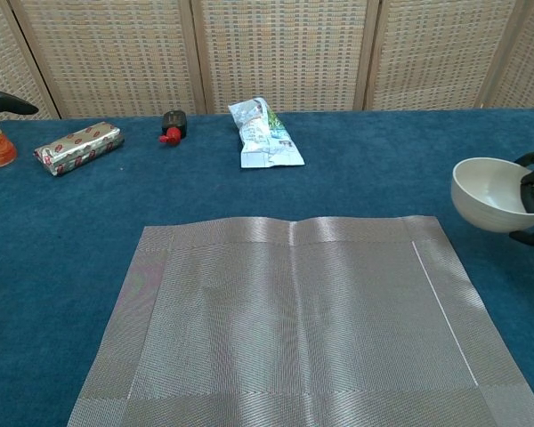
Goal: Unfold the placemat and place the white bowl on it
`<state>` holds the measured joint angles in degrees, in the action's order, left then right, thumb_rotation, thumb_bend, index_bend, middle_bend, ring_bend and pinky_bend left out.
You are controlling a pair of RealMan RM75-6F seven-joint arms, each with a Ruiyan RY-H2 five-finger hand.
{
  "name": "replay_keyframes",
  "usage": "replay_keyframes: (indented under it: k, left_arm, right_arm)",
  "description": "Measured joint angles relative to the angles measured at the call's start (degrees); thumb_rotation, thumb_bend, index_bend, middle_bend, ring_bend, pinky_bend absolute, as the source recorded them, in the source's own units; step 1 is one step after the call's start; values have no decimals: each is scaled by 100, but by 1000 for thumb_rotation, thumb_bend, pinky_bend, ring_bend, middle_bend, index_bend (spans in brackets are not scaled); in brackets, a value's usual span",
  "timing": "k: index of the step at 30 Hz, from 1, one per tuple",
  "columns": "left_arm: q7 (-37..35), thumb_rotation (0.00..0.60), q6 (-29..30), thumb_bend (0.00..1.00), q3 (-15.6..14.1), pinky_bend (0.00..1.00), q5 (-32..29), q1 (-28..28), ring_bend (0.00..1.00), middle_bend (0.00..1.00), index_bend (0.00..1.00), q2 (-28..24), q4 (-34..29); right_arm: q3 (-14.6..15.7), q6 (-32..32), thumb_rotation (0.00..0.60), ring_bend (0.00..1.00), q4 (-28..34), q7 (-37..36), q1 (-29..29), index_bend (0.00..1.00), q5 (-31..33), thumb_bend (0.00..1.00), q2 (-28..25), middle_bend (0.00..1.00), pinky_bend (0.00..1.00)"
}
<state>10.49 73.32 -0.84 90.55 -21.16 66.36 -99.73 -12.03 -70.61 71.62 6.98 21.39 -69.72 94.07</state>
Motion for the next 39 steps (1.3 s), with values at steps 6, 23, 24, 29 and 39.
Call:
replay_keyframes:
  k: [6, 23, 24, 29, 39]
  left_arm:
    - [-61, 600, -31, 316, 27, 0, -39, 3, 0, 0, 0, -34, 10]
    - [-269, 600, -307, 316, 139, 0, -383, -56, 0, 0, 0, -80, 152]
    - [-281, 600, -317, 316, 149, 0, -408, -57, 0, 0, 0, -83, 153]
    - [-333, 600, -369, 316, 199, 0, -510, -68, 0, 0, 0, -111, 168]
    - [-344, 600, -434, 316, 208, 0, -543, -87, 0, 0, 0, -112, 180]
  right_arm:
    - [123, -82, 600, 0, 593, 370, 57, 749, -177, 428, 158, 276, 147]
    - [303, 90, 600, 0, 1175, 890, 313, 750, -192, 428, 1016, 276, 148]
    - [308, 94, 600, 0, 1148, 880, 305, 750, -169, 428, 1045, 276, 148]
    - [354, 74, 600, 0, 1026, 784, 257, 750, -158, 429, 1188, 276, 148]
    - [477, -43, 600, 0, 1079, 773, 146, 749, -271, 428, 1274, 276, 148]
